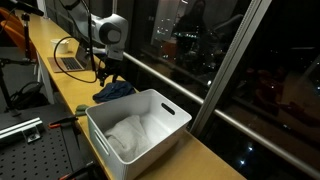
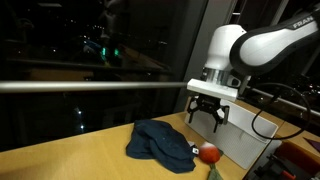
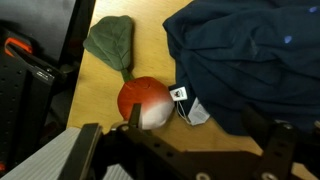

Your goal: Put the objects from the white container on the left side of the table then place them back in the container.

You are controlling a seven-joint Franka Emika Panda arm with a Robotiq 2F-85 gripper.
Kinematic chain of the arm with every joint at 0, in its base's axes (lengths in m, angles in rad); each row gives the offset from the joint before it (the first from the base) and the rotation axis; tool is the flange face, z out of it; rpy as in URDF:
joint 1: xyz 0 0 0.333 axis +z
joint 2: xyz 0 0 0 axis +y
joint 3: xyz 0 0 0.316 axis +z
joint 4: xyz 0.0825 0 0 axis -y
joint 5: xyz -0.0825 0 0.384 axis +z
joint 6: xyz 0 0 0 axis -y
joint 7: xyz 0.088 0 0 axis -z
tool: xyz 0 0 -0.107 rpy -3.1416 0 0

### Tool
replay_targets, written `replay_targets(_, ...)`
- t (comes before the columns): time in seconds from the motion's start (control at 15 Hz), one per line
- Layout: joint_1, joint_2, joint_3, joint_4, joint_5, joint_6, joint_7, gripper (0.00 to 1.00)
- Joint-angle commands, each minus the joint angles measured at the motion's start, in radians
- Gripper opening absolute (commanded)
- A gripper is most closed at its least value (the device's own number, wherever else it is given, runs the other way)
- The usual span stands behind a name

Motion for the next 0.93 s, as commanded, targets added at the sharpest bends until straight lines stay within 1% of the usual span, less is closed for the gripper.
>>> replay_targets(0.0,0.032,0.107,-0.039,0.072,0.006,-0.05,-0.032,1.0)
replay_targets(0.2,0.038,0.122,-0.07,0.039,-0.001,-0.09,-0.033,1.0)
replay_targets(0.47,0.036,0.078,-0.114,-0.018,-0.029,-0.168,-0.024,1.0)
replay_targets(0.6,0.035,0.087,-0.121,-0.008,-0.036,-0.18,-0.026,1.0)
replay_targets(0.87,0.04,0.14,-0.11,0.035,-0.022,-0.148,-0.029,1.0)
